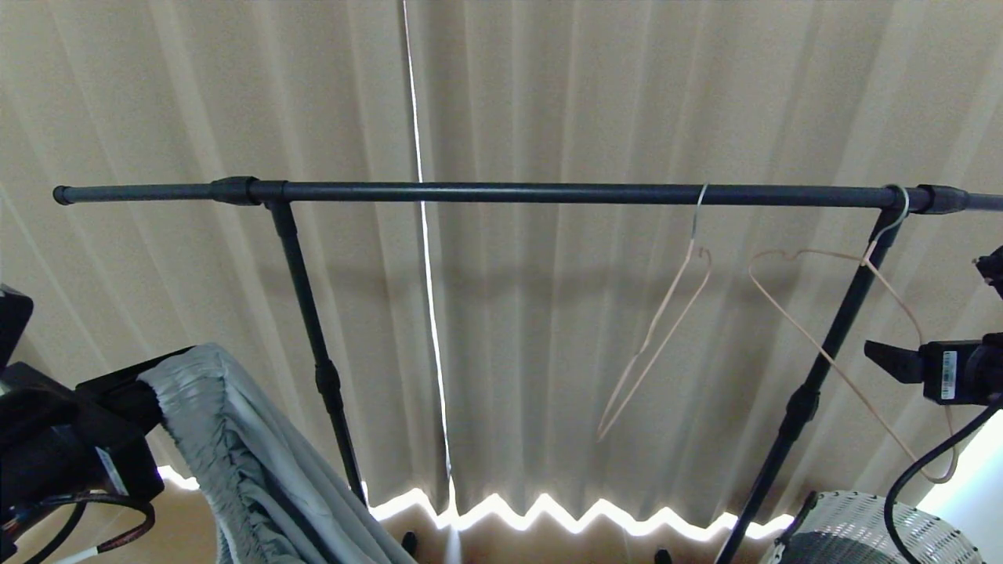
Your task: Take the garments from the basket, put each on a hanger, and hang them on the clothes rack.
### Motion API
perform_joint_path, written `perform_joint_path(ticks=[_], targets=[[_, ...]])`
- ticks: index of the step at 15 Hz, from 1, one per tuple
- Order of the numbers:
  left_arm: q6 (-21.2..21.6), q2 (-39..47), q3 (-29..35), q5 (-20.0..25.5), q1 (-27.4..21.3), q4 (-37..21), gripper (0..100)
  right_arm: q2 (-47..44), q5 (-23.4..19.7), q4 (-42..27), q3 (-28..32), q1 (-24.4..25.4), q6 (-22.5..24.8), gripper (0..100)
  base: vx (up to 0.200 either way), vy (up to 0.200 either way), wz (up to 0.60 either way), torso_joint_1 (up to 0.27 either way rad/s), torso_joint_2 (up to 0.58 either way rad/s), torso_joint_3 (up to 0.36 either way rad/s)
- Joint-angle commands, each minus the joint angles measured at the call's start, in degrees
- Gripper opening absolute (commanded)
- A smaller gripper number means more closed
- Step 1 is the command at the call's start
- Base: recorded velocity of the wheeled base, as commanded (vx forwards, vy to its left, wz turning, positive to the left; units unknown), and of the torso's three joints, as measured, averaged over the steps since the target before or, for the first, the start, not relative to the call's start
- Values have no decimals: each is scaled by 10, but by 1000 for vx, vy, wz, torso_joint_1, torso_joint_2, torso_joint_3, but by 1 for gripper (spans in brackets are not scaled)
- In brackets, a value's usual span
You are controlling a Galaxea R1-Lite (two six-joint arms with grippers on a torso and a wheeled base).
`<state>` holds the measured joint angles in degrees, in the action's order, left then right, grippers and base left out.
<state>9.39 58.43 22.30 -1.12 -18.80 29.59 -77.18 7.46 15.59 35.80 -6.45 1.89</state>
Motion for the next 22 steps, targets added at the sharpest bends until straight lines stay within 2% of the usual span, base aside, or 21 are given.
perform_joint_path(ticks=[1, 6, 11, 15, 16, 22], targets=[[0, 0, 0, 0, 0, 0, 0, -40, 2, -11, 23, -1, 0, 100, 0, 0, 0, 0, 0, 0], [0, 0, -1, 0, 0, 0, 0, -65, 2, -111, 118, 6, -29, 100, 0, 0, 0, 0, 0, 0], [0, -1, -1, 0, 0, 0, 0, -107, 3, -122, 139, 6, -34, 100, 0, 0, 0, 0, 0, 0], [0, -2, -1, 0, 0, 0, 0, -108, 3, -124, 140, 6, -34, 100, 0, 0, 0, 0, 0, 0], [0, -2, -1, 0, 0, 0, 0, -108, 3, -124, 140, 6, -34, 0, 0, 0, 0, 0, 0, 0], [0, -2, -1, 0, 0, 0, 0, -104, 3, -125, 138, 14, -34, 0, 0, 0, 0, 0, 0, 0]])
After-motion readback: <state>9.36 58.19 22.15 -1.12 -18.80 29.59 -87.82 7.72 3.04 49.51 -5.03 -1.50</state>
